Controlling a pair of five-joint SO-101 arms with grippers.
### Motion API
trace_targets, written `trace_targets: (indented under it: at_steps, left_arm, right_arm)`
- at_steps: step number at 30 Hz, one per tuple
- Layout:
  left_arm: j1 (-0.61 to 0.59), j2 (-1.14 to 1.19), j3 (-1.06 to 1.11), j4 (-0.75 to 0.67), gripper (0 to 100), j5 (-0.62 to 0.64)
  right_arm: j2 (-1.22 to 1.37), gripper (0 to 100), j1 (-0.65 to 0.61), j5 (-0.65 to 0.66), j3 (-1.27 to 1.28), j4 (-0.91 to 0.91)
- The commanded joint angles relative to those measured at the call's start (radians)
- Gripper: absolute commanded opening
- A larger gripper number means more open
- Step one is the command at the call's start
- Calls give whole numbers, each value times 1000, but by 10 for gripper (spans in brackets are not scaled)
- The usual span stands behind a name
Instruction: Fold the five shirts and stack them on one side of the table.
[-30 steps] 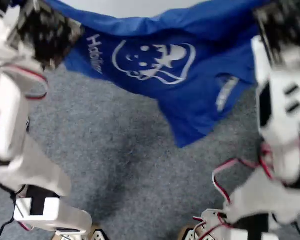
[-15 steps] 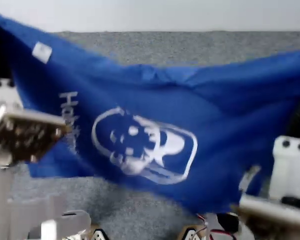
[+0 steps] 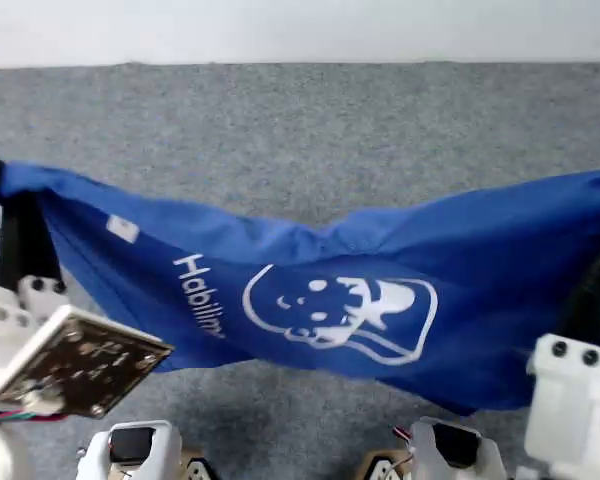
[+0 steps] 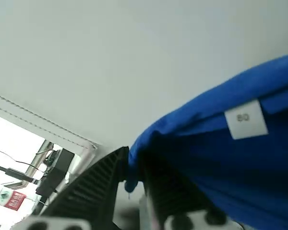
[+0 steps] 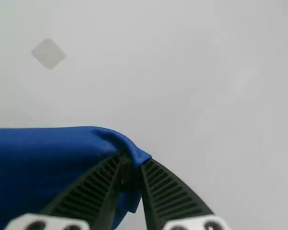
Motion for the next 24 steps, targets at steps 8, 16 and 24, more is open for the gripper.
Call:
trace_targets:
  at_steps: [8, 16, 24]
  left_arm:
    - [-9, -138, 479, -273, 15, -11]
    - [-9, -135, 776, -577, 15, -11]
    - [35, -83, 1124, -964, 15, -12]
  right_arm:
    - [31, 10, 5, 5, 186, 22]
    - [84, 10, 2, -31, 525, -219]
    - [170, 10, -62, -31, 878, -565]
